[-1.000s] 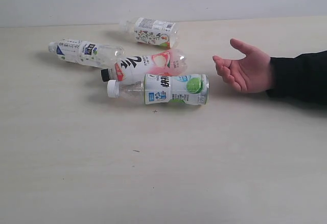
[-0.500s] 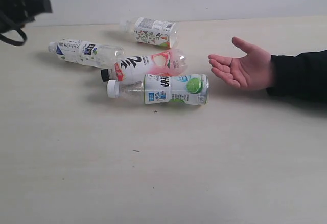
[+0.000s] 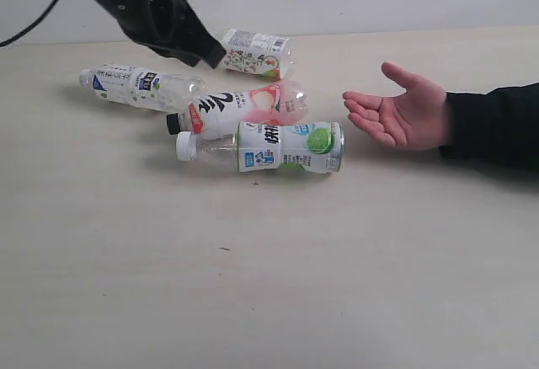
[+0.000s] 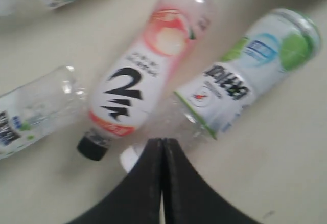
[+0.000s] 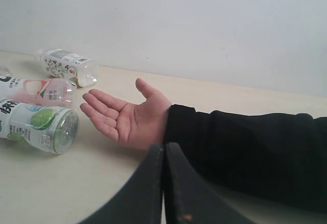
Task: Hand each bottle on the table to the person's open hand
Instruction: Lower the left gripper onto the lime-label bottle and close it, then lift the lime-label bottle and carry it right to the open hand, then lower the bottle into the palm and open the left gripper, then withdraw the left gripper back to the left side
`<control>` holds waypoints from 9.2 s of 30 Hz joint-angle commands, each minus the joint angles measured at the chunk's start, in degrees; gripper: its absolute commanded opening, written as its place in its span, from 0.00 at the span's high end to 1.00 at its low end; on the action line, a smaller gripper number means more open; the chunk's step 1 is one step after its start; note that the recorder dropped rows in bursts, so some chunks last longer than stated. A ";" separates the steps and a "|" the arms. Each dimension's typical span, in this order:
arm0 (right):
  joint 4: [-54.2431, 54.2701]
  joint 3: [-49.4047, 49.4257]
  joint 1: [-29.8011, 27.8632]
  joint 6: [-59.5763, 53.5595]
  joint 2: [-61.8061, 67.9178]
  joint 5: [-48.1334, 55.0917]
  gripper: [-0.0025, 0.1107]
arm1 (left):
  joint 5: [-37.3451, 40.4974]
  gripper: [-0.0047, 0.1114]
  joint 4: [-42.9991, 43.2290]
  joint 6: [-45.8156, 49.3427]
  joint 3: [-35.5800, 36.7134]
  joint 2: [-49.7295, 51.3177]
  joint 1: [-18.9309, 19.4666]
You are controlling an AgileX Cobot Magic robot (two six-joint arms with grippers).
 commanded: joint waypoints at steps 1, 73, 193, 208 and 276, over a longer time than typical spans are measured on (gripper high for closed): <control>-0.15 0.26 -0.20 -0.23 -0.33 -0.68 0.98 | 17.50 0.96 -3.43 8.04 -11.86 7.75 -2.67; -0.14 0.26 -0.20 -0.22 -0.33 -0.68 0.98 | 18.89 0.96 -2.86 38.06 -22.71 30.88 -5.74; -0.14 0.26 -0.20 -0.27 -0.33 -0.68 0.98 | -21.97 0.32 -21.94 -45.71 -34.95 38.86 -15.51; -0.14 0.26 -0.20 -0.27 -0.33 -0.68 0.98 | -20.95 0.20 -21.94 -45.44 -34.95 38.76 -15.51; -0.14 0.26 -0.20 -0.27 -0.33 -0.68 0.98 | -17.46 0.96 1.43 -18.35 15.91 -17.83 -11.40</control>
